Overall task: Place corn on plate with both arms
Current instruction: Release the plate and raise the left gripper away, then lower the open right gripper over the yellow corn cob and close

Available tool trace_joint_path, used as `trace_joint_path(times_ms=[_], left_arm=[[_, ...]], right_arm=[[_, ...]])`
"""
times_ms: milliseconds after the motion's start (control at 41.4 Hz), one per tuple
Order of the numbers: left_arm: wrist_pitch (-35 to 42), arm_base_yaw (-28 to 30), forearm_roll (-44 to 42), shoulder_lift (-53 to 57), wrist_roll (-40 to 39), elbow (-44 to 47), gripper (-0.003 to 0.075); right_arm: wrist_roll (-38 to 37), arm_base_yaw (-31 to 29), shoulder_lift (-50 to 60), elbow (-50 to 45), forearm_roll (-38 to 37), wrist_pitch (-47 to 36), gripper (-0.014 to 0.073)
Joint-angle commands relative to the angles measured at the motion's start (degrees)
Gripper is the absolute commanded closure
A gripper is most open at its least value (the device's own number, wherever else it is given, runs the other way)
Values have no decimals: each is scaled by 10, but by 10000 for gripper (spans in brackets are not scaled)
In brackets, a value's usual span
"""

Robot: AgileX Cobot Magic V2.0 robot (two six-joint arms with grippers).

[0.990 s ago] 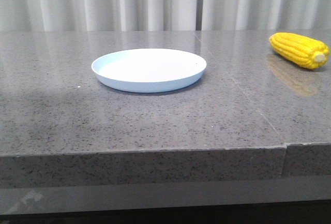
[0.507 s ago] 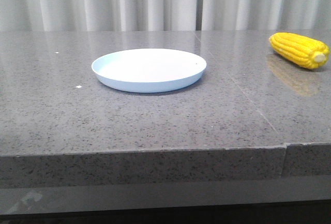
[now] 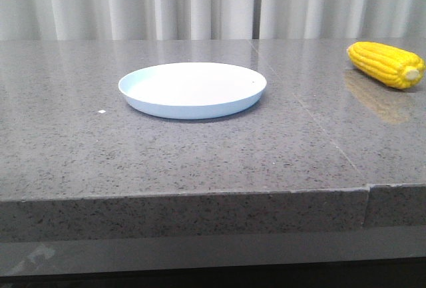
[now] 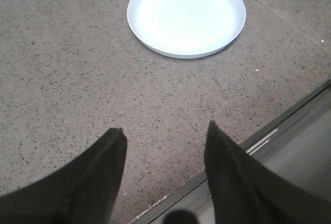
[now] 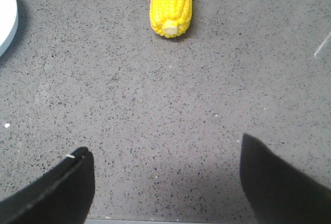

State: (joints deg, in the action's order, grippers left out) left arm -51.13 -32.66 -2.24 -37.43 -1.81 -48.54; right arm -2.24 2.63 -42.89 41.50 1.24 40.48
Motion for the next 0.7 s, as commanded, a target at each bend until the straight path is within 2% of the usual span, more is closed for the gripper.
trace_joint_path(times_ms=[0, 193, 676], left_arm=[[36, -3, 4, 0, -7, -14, 373], [36, -3, 4, 0, -7, -14, 373], [36, -3, 4, 0, -7, -14, 373]], right_arm=[[5, 2, -26, 35, -3, -28, -8], [5, 2, -136, 114, -4, 13, -60], [5, 2, -416, 345, -7, 44, -61]])
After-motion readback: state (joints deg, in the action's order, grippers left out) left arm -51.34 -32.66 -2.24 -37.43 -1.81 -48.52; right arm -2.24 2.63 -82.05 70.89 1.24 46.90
